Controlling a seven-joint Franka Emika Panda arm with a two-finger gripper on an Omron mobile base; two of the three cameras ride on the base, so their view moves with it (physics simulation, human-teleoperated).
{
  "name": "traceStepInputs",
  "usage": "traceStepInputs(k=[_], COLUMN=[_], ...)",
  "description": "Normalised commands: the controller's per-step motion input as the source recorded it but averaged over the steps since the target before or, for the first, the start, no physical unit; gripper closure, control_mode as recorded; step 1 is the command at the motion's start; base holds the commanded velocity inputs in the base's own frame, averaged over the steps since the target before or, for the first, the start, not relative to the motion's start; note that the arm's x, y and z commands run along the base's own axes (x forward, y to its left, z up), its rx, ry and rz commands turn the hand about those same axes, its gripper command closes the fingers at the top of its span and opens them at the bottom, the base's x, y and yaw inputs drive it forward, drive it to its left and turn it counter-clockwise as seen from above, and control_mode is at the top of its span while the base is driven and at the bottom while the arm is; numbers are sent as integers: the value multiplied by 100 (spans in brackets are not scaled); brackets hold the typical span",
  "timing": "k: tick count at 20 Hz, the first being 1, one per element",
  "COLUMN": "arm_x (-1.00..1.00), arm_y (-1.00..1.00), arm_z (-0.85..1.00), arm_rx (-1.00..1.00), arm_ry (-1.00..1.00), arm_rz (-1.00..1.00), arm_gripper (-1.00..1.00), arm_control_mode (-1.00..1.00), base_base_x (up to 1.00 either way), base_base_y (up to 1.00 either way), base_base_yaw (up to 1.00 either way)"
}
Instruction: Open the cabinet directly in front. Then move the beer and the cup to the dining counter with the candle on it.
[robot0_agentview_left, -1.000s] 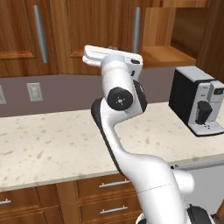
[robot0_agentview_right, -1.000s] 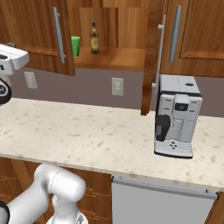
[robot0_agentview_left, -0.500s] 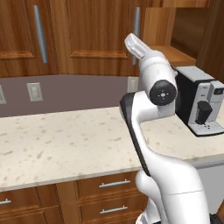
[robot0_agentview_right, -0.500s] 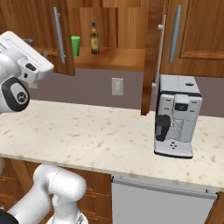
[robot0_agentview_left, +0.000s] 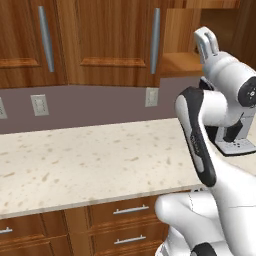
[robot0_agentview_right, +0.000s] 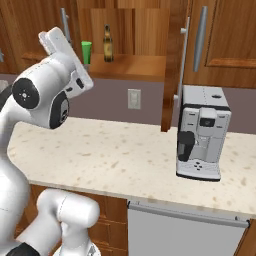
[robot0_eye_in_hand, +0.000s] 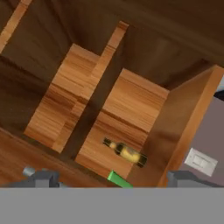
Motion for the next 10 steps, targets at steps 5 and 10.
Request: traceStepInputs(k=[5,10], arm_x=[5,6], arm_y=[-51,0], arm_z=[0,0], arm_rx=[18,1], arm_ry=[29,0], arm_rz=[23,0], arm_gripper=[-100,-100], arm_control_mode=[-100,-100], base_base_x=[0,0], base_base_y=[0,0], base_base_yaw=[0,0])
